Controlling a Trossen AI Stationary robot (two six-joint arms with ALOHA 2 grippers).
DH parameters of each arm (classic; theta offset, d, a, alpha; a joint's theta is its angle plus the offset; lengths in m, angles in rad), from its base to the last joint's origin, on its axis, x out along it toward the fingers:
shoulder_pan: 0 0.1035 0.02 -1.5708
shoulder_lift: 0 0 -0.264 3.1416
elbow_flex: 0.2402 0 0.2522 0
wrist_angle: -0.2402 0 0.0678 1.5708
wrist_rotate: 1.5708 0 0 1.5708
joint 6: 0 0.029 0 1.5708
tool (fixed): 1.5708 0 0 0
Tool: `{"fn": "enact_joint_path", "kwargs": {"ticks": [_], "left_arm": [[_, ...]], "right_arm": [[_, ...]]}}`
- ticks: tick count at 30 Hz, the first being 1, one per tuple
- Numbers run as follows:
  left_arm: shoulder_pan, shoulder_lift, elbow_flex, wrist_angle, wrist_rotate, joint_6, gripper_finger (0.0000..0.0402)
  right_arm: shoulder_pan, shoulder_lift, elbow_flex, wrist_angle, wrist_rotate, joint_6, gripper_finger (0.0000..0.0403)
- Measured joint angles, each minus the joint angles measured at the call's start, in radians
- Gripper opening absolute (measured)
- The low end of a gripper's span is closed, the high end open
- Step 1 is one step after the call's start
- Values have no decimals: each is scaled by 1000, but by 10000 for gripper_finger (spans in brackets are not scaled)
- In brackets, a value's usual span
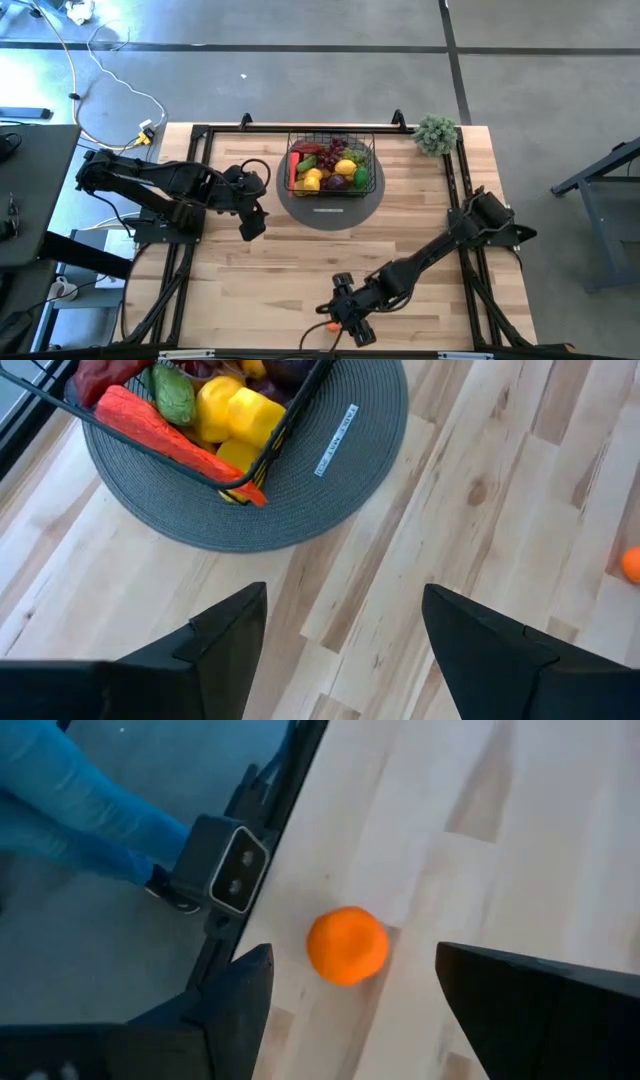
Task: Build produce basket
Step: Put the orange into the black wire basket
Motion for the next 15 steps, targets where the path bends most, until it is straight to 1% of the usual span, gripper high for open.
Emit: {"fn": "enact_joint_path", "kwargs": {"ticks": [5,11,15], "left_arm": [[0,0,0,0,4,-20,259],[0,0,0,-1,54,-23,259],[0,0,0,-3,56,-23,259]], "right_arm": [[9,43,0,53,0,-16,261],[12,89,0,101,0,-21,261],[12,118,0,119,0,-21,261]]}}
